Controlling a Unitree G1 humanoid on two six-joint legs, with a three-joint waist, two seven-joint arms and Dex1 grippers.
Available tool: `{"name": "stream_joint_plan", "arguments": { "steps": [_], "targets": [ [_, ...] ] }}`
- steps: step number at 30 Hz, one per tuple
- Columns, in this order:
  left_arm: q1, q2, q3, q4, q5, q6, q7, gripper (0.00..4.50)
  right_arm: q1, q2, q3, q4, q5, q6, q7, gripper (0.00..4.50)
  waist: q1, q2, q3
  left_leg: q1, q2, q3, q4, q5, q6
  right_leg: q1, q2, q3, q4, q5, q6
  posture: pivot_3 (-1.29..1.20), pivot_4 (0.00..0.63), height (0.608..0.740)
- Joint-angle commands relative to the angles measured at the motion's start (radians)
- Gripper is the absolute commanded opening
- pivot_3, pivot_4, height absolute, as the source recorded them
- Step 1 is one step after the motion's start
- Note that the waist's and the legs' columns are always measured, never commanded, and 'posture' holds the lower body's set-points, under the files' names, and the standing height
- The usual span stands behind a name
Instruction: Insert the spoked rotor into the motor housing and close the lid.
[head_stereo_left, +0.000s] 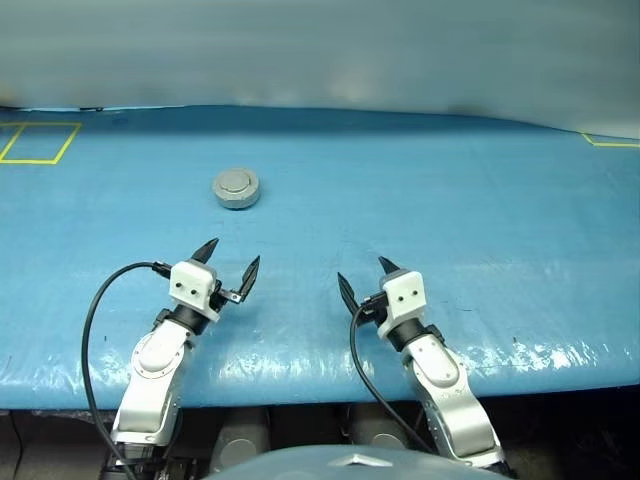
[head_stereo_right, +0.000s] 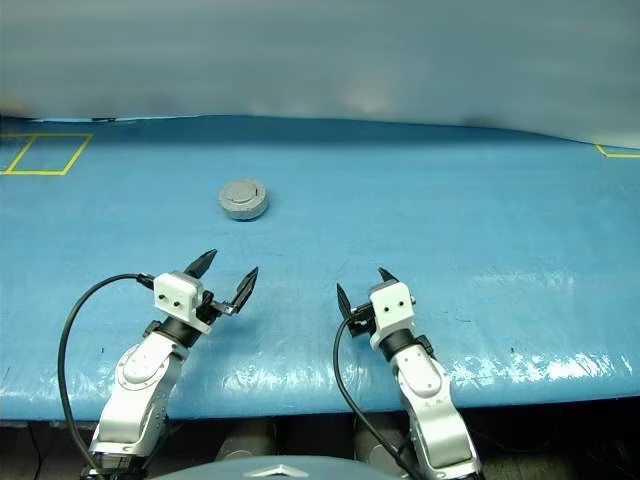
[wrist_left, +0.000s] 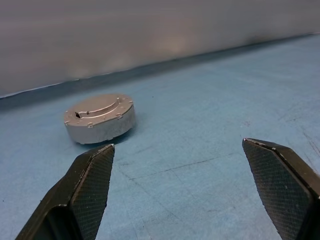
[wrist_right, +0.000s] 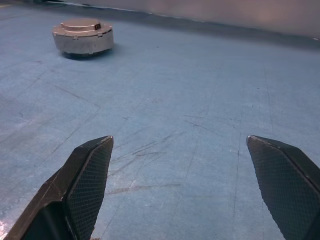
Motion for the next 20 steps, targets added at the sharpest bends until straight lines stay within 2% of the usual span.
{"name": "stream_joint_plan", "arguments": {
  "steps": [1,20],
  "targets": [
    [0.010,-0.005,0.015,-0.005,-0.001,-0.021,0.001,4.47,-0.001,0.005,0.001,-0.024,-0.006,-0.035,-0.003,4.50,0.000,0.000,0.000,0.000,0.000,0.000,0.000,0.000,0.000,0.000,0.000,0.000,0.000,0.000,0.000,0.00,0.150,0.740],
    [0.016,-0.018,0.001,-0.016,0.011,-0.005,-0.001,4.47,-0.004,-0.003,0.028,-0.008,-0.026,-0.024,0.026,4.50,0.000,0.000,0.000,0.000,0.000,0.000,0.000,0.000,0.000,0.000,0.000,0.000,0.000,0.000,0.000,0.00,0.150,0.740]
  ]
}}
